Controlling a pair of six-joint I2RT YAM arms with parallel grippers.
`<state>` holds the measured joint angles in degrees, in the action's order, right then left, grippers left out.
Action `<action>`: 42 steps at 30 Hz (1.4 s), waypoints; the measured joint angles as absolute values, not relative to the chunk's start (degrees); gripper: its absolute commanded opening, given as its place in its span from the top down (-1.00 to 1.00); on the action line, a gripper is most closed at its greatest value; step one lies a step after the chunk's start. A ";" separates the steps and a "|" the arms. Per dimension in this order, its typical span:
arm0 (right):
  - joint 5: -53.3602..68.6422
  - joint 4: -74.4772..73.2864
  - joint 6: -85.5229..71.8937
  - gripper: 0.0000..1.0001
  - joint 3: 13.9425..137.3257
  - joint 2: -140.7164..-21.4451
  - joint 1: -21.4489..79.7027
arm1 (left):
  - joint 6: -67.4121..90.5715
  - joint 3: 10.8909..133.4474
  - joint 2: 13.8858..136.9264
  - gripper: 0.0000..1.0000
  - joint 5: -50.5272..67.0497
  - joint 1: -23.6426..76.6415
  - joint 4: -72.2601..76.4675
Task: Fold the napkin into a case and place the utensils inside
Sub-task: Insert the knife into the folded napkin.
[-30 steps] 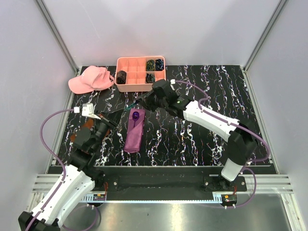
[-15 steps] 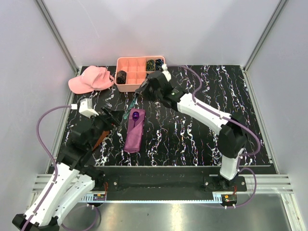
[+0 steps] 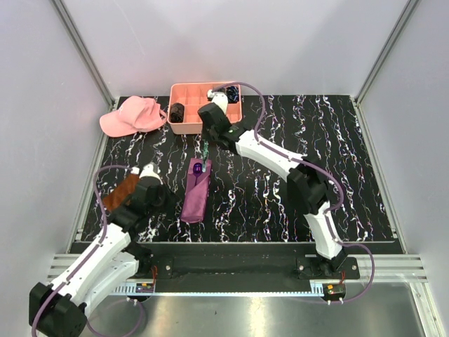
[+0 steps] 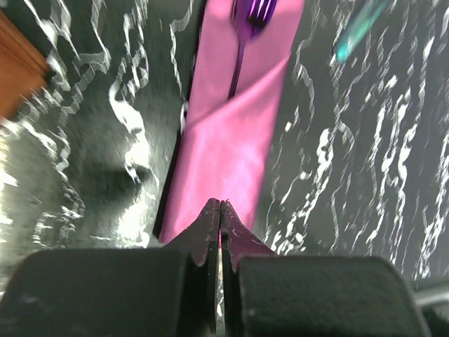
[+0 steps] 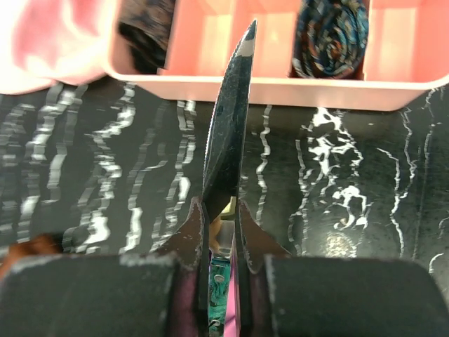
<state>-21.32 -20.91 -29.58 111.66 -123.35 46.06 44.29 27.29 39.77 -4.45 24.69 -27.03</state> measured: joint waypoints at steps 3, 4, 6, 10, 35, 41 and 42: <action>-22.83 -20.91 -28.64 1.00 112.29 -125.78 46.06 | 45.08 23.99 40.64 1.00 -1.04 24.69 -24.21; -23.16 -20.93 -28.53 1.00 112.36 -126.41 46.06 | 45.17 23.38 40.62 1.00 -0.30 24.69 -23.38; -24.05 -20.93 -28.47 1.00 112.64 -127.39 46.13 | 45.54 21.87 40.62 1.00 1.50 24.69 -20.97; -26.50 -20.82 -28.49 1.00 113.19 -128.70 46.50 | 46.28 19.51 41.82 1.00 4.73 24.69 -16.56; -29.61 -17.02 -28.08 1.00 113.67 -133.49 48.88 | 46.87 16.23 43.35 1.00 11.29 24.69 -14.98; -29.98 -18.15 -28.40 1.00 113.75 -133.49 49.21 | 47.66 16.23 43.48 1.00 11.81 24.69 -15.90; -30.00 -18.50 -28.53 1.00 113.80 -133.49 49.34 | 47.83 16.14 43.48 1.00 11.88 24.69 -15.86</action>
<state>-30.00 -18.50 -28.53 113.80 -133.49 49.34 47.83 16.14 43.48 11.88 24.69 -15.86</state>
